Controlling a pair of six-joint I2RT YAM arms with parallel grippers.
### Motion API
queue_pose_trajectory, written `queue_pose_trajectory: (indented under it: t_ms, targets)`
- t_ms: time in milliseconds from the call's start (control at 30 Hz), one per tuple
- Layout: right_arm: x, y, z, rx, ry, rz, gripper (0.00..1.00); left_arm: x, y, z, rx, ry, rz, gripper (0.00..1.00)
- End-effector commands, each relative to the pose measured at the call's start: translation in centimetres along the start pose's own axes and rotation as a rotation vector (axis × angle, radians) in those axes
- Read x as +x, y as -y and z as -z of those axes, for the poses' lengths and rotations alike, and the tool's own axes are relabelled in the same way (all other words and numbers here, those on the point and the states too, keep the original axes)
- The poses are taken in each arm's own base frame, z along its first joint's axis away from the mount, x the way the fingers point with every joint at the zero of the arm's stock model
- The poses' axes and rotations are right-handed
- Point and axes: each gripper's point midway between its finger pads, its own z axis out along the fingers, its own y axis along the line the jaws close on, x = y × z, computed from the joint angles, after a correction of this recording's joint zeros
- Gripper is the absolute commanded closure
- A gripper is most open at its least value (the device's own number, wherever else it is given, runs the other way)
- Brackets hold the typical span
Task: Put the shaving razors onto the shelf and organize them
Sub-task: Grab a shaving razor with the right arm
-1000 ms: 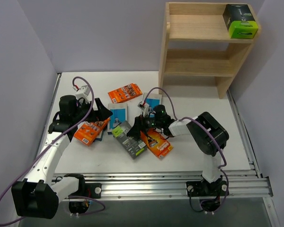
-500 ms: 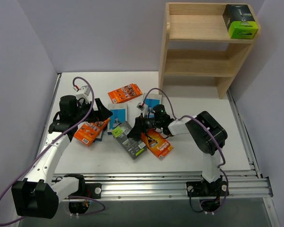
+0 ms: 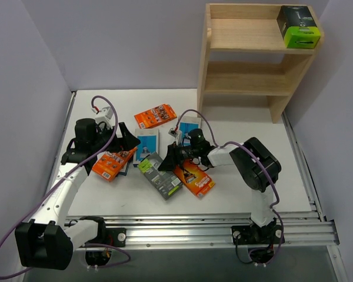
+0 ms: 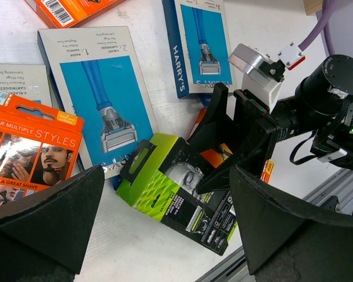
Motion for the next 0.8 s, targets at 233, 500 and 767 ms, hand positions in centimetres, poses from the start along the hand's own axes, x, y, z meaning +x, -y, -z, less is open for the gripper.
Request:
queue_pose_trajectory:
  t_ms: [233, 500, 767]
  targets:
    - [-4.8, -6.1, 1.8, -0.061, 0.007, 0.13, 0.81, -2.2, 1.9, 0.5, 0.059, 0.054, -0.054, 0.04]
    - [-4.4, -7.4, 2.5, -0.046, 0.019, 0.141, 1.0, -2.1, 2.3, 0.5, 0.067, 0.051, -0.062, 0.04]
    - [-3.2, -6.7, 3.2, 0.058, 0.018, 0.15, 1.0, -2.0, 2.6, 0.6, 0.057, 0.053, -0.08, 0.04]
